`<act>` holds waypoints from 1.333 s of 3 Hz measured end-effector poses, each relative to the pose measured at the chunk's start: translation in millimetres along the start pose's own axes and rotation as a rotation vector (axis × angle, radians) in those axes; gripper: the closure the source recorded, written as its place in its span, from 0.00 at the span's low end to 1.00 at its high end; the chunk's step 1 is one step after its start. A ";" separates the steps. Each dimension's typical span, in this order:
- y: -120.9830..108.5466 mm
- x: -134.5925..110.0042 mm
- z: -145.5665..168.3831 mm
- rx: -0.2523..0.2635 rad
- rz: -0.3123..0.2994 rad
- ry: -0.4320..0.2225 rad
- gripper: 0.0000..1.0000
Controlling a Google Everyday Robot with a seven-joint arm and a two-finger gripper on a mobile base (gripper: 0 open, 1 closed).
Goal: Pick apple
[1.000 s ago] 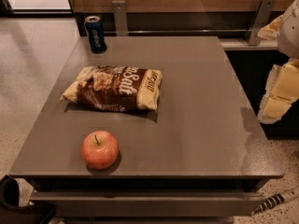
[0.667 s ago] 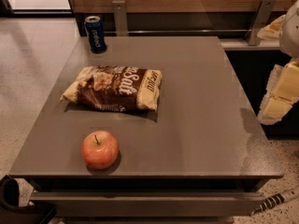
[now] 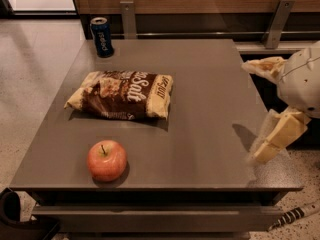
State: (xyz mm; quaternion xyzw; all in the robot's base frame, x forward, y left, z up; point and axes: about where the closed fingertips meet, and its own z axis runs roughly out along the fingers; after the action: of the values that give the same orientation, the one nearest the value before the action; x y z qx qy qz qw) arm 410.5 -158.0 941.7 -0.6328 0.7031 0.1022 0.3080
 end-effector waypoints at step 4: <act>37.8 -82.4 83.1 -0.157 0.017 -0.419 0.00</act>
Offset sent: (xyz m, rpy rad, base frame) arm -0.0048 0.1423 -0.0275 0.5758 0.1136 0.2210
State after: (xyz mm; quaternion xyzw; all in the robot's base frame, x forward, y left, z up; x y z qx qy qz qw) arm 400.4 -38.8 913.1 -0.6138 0.6189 0.2885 0.3962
